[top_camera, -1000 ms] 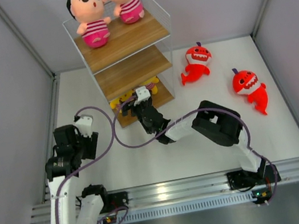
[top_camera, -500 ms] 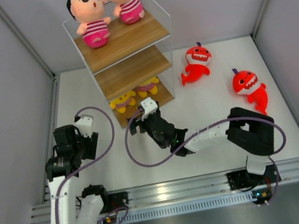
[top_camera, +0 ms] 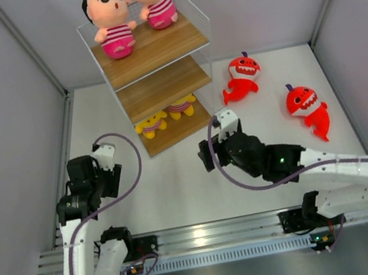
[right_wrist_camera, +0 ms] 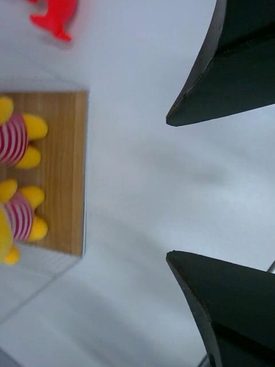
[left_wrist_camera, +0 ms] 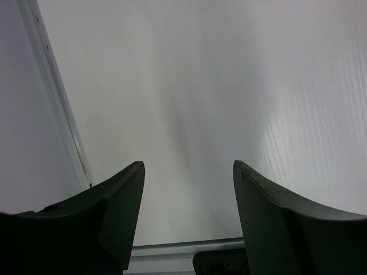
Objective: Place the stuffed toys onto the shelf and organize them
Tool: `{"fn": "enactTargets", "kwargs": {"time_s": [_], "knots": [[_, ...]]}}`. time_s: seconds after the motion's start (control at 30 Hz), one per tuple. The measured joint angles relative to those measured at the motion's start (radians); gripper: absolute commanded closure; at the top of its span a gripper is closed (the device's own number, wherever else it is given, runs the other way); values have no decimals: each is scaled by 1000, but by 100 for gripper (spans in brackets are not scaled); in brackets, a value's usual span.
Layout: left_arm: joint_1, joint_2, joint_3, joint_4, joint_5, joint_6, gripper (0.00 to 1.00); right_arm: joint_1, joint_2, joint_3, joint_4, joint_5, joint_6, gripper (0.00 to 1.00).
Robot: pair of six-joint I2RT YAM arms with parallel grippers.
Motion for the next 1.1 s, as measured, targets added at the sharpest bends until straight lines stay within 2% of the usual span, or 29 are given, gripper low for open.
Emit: {"fn": "enactTargets", "kwargs": {"time_s": [0.1,0.23,0.4,0.53,0.63,0.77,1.1], "knots": [[0,-6,0,0,0,0,31,-193,-85,6,-184,-111,13,6],[0,-20,0,1,0,0,30,-650,-96,11,-302,-289,-3,4],[0,-33,-1,1,0,1,30,-1132,-26,9,-299,-449,-34,4],[-27,-34,-1,2,0,1,30,-1412,99,-7,-257,-440,-23,3],[-63,-25,-2,2,0,9,29,-1487,115,-68,-219,-388,-6,3],[-97,-3,-27,25,-37,30,22,-1543,150,-100,-173,-381,16,4],[-97,127,-70,64,-86,26,24,-1592,428,-95,-42,-414,16,11]]}}
